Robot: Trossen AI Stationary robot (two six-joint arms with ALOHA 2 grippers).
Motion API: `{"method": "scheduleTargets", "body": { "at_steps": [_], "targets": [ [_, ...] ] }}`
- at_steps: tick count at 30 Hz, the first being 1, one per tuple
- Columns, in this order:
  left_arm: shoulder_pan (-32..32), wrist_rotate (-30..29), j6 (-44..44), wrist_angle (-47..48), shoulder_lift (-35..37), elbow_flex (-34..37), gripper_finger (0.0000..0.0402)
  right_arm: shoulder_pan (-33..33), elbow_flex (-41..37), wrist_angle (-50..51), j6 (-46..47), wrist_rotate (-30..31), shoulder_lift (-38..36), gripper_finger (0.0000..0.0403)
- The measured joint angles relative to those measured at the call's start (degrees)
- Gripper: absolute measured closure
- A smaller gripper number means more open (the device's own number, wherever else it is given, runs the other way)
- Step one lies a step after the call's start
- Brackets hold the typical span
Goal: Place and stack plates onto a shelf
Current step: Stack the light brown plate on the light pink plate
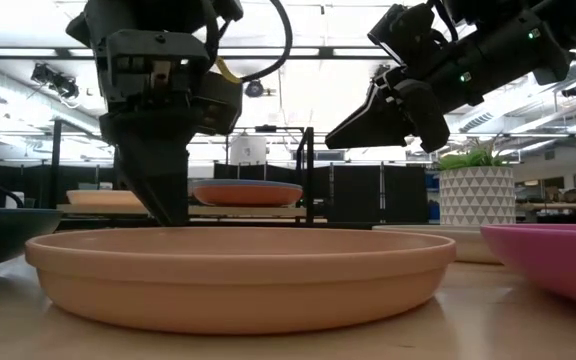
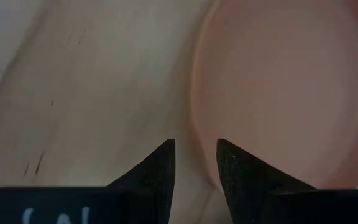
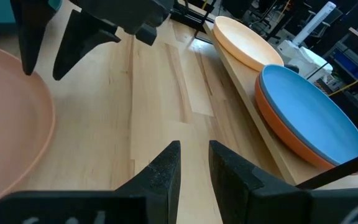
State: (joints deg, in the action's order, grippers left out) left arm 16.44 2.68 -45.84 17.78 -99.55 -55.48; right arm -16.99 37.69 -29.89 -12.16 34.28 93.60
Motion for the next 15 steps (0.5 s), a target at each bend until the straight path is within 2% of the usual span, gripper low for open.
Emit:
{"method": "scheduleTargets", "body": {
  "at_steps": [6,10,15],
  "targets": [
    [1.1,-2.8,0.0,0.0,-0.2,0.0,0.0277,0.0,0.0,0.0,0.0,0.0,0.0,0.0314],
    [1.5,-2.7,0.2,0.8,-2.7,-1.3,0.0288,0.0,0.0,-0.1,0.0,0.0,0.0,0.0314],
    [1.6,-2.9,4.2,6.9,-5.5,-5.8,0.031,0.0,0.0,-0.1,0.0,-0.4,0.0,0.0314]
  ]
}}
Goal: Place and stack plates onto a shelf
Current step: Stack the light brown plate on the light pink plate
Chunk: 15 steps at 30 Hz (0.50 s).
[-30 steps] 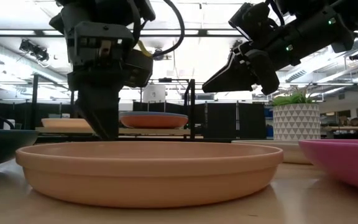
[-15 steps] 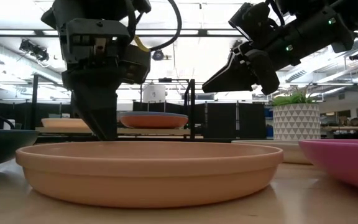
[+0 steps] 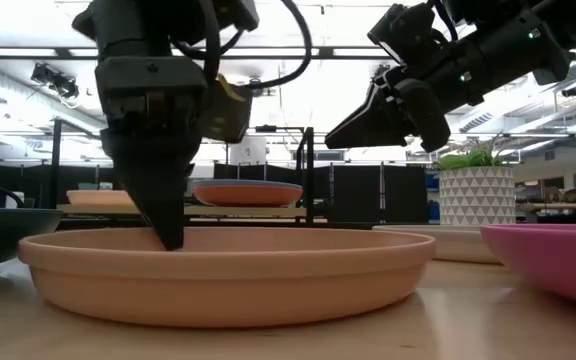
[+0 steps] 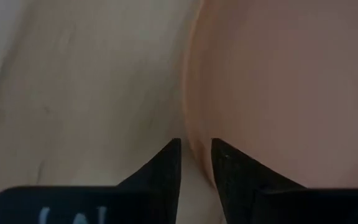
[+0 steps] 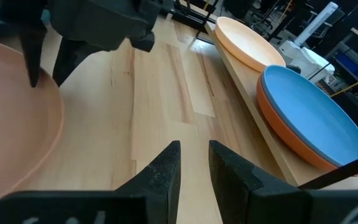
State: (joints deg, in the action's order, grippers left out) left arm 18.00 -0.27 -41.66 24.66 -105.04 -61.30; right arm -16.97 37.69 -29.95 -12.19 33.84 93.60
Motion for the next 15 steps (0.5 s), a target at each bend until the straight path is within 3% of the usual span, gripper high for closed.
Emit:
{"method": "scheduleTargets", "body": {
  "at_steps": [8,12,15],
  "targets": [
    [-0.6,-4.5,6.3,9.7,-0.4,-5.8,0.0386,0.0,0.0,0.1,0.0,-0.5,0.0,0.0314],
    [-0.8,-9.3,10.0,12.4,-0.3,-8.1,0.039,0.0,0.0,0.0,-0.4,-0.4,0.0,0.0314],
    [-2.2,-9.6,12.2,17.2,0.2,-9.8,0.039,0.0,0.0,0.0,-0.6,-0.4,0.0,0.0314]
  ]
}}
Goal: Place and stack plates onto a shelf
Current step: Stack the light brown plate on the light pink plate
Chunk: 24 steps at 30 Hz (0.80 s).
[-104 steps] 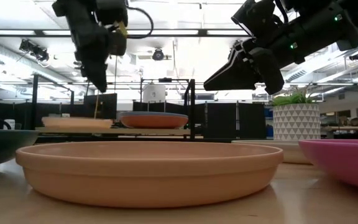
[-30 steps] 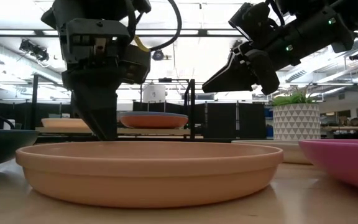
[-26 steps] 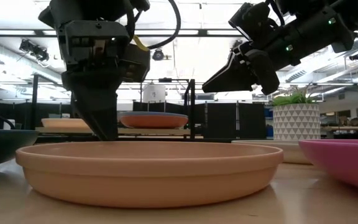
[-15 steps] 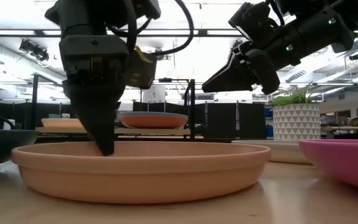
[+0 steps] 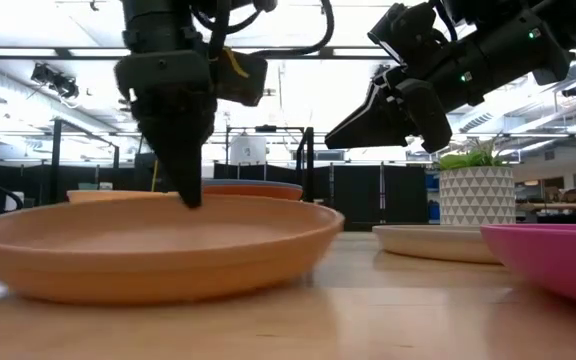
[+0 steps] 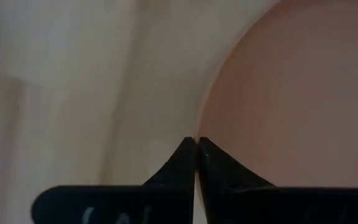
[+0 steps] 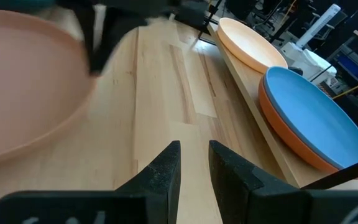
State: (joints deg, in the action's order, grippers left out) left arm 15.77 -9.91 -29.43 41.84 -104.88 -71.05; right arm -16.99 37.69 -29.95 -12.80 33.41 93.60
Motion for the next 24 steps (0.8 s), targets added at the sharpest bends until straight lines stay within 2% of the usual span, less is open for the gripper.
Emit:
{"method": "scheduleTargets", "body": {
  "at_steps": [4,8,13,17,20,24],
  "targets": [
    [-2.5,-2.3,2.6,6.5,3.8,-1.4,0.039,0.0,0.0,0.0,0.0,0.0,0.0,0.0314],
    [-5.8,-7.5,4.5,15.5,10.0,-1.4,0.0391,0.0,0.0,0.0,0.1,0.0,0.0,0.0314],
    [-12.7,-12.9,7.3,25.1,19.0,-1.4,0.0391,0.0,0.0,0.1,0.2,0.0,0.0,0.0314],
    [-22.4,-12.7,11.5,27.5,26.9,0.4,0.0392,0.0,0.0,0.1,0.6,0.0,0.0,0.0314],
    [-32.4,-10.8,17.1,27.4,31.4,2.2,0.0392,0.0,0.0,0.1,0.6,-0.4,0.0,0.0314],
    [-45.2,-5.9,28.2,26.6,32.5,2.5,0.0392,0.0,0.0,-0.7,0.6,-0.5,0.0,0.0314]
  ]
}}
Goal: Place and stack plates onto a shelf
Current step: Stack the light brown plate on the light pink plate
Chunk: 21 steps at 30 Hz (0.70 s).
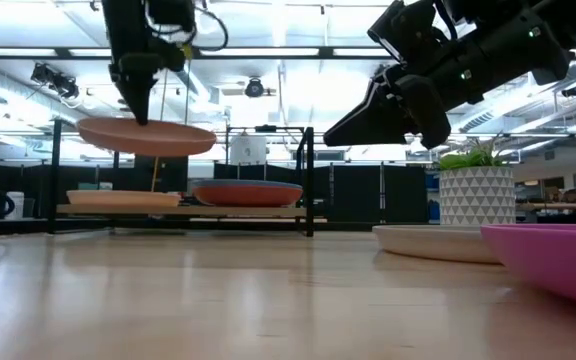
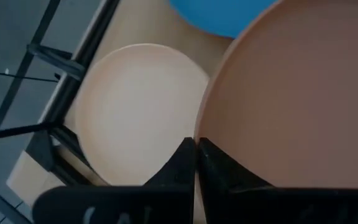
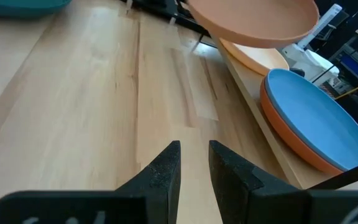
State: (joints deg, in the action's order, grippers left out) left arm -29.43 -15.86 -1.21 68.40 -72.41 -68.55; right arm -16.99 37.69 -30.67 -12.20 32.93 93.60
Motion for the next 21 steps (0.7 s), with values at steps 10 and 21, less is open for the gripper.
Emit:
{"method": "scheduleTargets", "body": {
  "at_steps": [10,21],
  "targets": [
    [-20.0,3.0,24.9,-4.9,-9.7,-1.8,0.0392,0.0,0.0,-0.5,-0.4,0.0,0.0,0.0314],
    [-29.4,3.2,35.2,-5.4,-17.9,-7.8,0.0392,0.0,0.0,-0.4,-0.8,-0.1,0.0,0.0314]
  ]
}}
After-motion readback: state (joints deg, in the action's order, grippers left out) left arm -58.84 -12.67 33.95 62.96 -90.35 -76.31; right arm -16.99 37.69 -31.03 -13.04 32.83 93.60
